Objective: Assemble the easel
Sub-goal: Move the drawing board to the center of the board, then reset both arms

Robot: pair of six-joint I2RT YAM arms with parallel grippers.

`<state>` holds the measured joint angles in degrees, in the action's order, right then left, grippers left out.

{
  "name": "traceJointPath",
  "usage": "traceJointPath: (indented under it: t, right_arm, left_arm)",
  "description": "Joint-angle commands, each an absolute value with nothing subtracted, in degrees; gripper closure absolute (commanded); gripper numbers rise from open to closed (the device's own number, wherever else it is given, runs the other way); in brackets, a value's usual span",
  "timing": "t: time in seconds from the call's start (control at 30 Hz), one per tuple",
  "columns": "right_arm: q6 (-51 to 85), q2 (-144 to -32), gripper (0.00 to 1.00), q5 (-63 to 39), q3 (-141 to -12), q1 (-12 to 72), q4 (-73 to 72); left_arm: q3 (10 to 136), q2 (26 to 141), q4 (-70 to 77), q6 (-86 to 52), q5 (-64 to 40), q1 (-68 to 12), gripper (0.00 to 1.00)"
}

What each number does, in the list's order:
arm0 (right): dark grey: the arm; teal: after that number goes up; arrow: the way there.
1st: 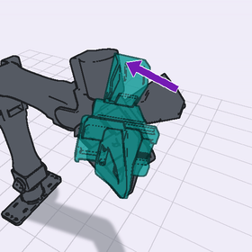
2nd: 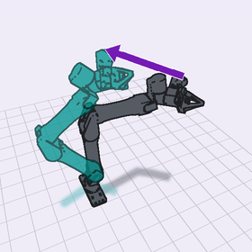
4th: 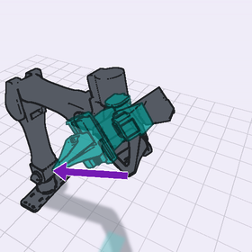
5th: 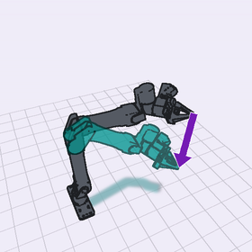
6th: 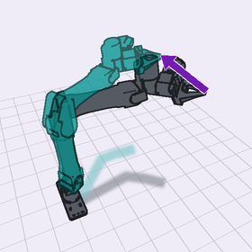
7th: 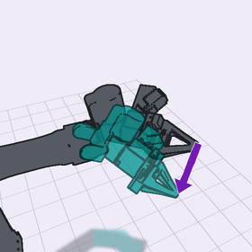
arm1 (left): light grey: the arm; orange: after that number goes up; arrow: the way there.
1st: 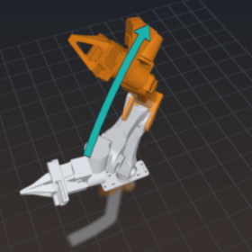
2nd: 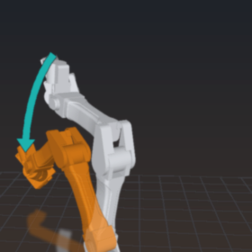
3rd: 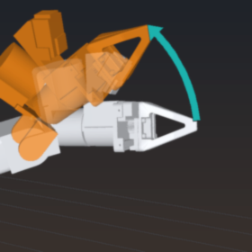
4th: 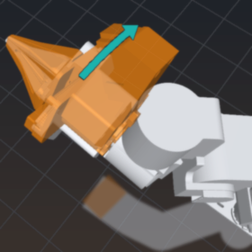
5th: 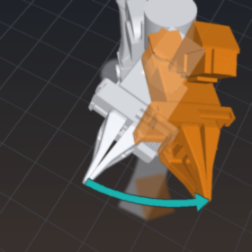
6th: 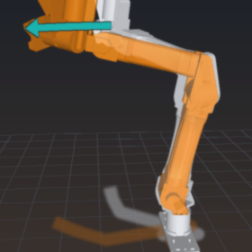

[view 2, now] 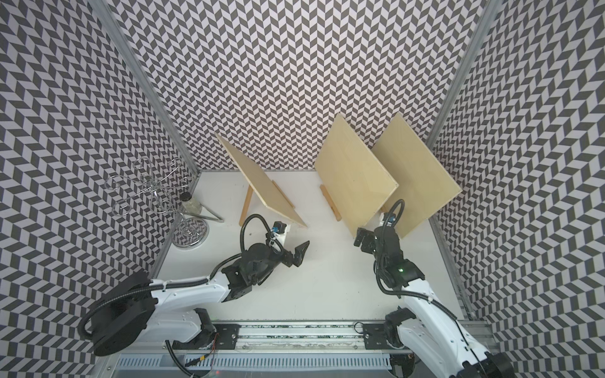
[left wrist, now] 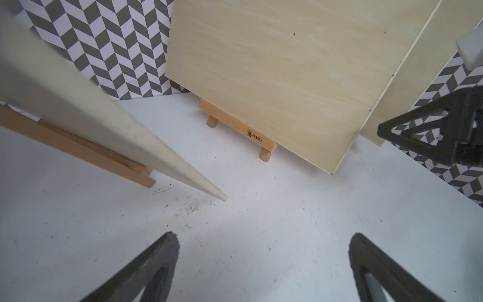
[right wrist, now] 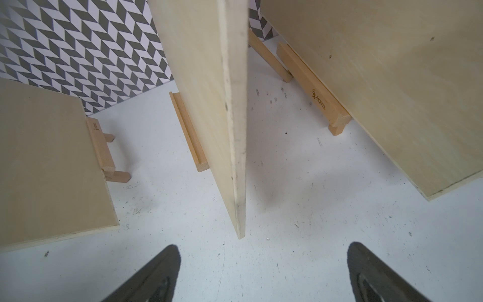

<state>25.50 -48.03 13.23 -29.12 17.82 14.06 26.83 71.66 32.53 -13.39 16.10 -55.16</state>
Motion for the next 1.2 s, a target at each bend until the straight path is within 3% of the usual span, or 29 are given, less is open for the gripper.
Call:
traceJointPath:
  t: [0.0, 0.2, 0.37, 0.5, 0.6, 0.87, 1.03, 1.17]
  right_arm:
    - [25.6, -48.0, 0.01, 14.8, -29.5, 17.7, 10.9]
    - [25.1, -47.4, 0.01, 14.0, -29.1, 17.7, 10.6]
    - [22.5, -47.2, 0.01, 9.6, -29.6, 17.7, 10.6]
    - [23.2, -46.8, 0.01, 7.1, -30.4, 17.8, 11.3]
    - [27.0, -45.6, 0.01, 10.9, -30.6, 17.7, 14.3]
    - [34.1, -36.6, 0.01, 20.3, -28.3, 17.6, 21.5]
    - [40.0, -41.1, 0.01, 26.9, -30.1, 15.4, 27.5]
    - [40.8, -45.2, 0.01, 22.1, -28.5, 7.5, 25.7]
  left_arm:
    - [24.9, 65.9, 23.7, -14.8, 19.1, -56.5, 0.01]
    - [20.1, 47.7, 3.7, -33.9, 37.2, -56.1, 0.0]
    - [22.2, 38.7, -5.2, -35.5, 41.5, -48.1, 0.01]
    - [27.7, 45.1, -9.8, -34.3, 30.5, -29.1, 0.0]
    - [31.5, 51.6, -11.0, -34.1, 27.2, -19.5, 0.0]
    - [29.3, 54.1, 3.2, -29.8, 36.6, -15.9, 0.0]
    - [29.5, 57.7, 6.6, -29.9, 37.1, -13.8, 0.0]
    - [30.0, 60.7, 8.4, -27.1, 37.2, -12.8, 0.0]
